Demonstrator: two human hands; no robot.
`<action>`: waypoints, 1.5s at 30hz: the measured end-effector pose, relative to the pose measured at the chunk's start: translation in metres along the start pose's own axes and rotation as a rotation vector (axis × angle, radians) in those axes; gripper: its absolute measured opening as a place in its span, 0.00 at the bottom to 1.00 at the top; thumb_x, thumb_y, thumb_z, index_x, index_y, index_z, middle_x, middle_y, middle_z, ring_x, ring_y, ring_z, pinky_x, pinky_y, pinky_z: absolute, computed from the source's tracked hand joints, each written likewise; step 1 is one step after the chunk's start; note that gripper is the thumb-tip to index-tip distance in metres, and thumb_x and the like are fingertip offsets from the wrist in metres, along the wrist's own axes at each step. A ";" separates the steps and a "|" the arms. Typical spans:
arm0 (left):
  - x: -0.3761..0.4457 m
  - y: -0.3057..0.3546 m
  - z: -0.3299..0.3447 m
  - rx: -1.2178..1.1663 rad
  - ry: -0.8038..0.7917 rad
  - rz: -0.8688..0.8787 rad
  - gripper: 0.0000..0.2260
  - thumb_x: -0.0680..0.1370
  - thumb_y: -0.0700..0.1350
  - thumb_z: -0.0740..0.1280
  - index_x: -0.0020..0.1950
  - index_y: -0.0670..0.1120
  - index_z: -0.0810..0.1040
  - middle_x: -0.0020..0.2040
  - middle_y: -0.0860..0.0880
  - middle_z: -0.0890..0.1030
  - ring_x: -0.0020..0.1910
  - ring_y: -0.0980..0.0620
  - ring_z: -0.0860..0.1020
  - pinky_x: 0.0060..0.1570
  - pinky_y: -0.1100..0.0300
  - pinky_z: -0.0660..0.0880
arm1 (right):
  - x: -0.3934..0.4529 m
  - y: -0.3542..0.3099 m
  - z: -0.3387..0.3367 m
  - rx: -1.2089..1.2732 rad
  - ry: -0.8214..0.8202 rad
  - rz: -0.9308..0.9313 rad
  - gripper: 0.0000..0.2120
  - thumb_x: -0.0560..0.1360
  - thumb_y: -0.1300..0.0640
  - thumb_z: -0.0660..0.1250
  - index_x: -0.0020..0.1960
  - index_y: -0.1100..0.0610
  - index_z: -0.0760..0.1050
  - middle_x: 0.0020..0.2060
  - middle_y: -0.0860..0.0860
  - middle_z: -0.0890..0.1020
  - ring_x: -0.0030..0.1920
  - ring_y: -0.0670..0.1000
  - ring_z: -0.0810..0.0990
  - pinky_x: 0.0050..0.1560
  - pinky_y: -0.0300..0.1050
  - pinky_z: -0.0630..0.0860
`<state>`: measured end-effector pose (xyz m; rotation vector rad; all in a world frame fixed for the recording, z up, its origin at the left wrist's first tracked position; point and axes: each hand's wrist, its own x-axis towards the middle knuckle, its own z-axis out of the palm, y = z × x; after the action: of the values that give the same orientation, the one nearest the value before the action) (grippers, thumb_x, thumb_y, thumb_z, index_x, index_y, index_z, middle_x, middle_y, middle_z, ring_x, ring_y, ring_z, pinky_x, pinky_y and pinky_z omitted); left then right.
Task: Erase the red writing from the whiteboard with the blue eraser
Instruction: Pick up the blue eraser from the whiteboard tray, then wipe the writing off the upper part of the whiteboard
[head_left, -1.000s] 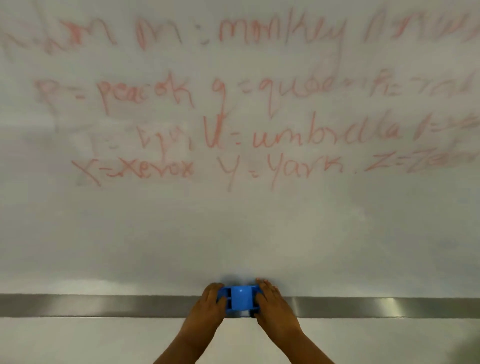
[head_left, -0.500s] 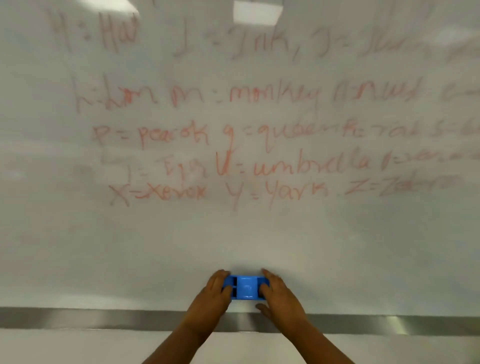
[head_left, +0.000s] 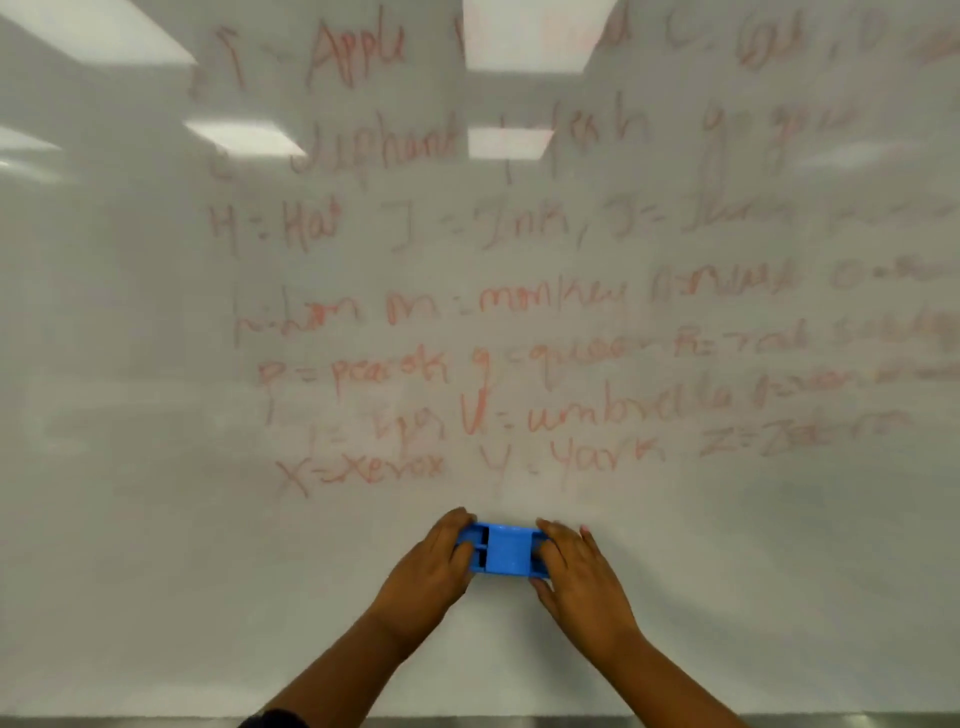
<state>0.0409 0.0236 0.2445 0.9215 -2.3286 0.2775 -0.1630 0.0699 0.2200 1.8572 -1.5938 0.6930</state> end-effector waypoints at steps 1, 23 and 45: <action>0.004 -0.004 -0.007 0.021 0.025 0.053 0.19 0.64 0.37 0.78 0.53 0.36 0.79 0.58 0.39 0.79 0.52 0.47 0.81 0.46 0.63 0.78 | 0.008 -0.003 -0.002 0.013 0.030 0.001 0.23 0.54 0.52 0.82 0.46 0.54 0.80 0.50 0.52 0.83 0.50 0.49 0.83 0.54 0.53 0.76; 0.104 -0.097 -0.165 0.373 0.455 0.351 0.08 0.68 0.39 0.73 0.43 0.38 0.77 0.57 0.37 0.79 0.59 0.41 0.77 0.53 0.51 0.77 | 0.185 -0.048 -0.090 0.232 0.377 -0.086 0.26 0.62 0.62 0.76 0.59 0.63 0.73 0.55 0.58 0.78 0.53 0.58 0.78 0.45 0.48 0.79; 0.168 -0.275 -0.299 0.547 0.756 -0.018 0.26 0.79 0.51 0.51 0.65 0.31 0.68 0.67 0.32 0.68 0.69 0.35 0.64 0.66 0.41 0.60 | 0.405 -0.026 -0.225 0.194 0.729 0.233 0.28 0.74 0.51 0.64 0.71 0.48 0.59 0.58 0.57 0.66 0.57 0.56 0.66 0.43 0.43 0.70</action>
<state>0.2709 -0.1521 0.5759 0.8723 -1.5538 1.0864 -0.0799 -0.0409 0.6626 1.3005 -1.2782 1.4698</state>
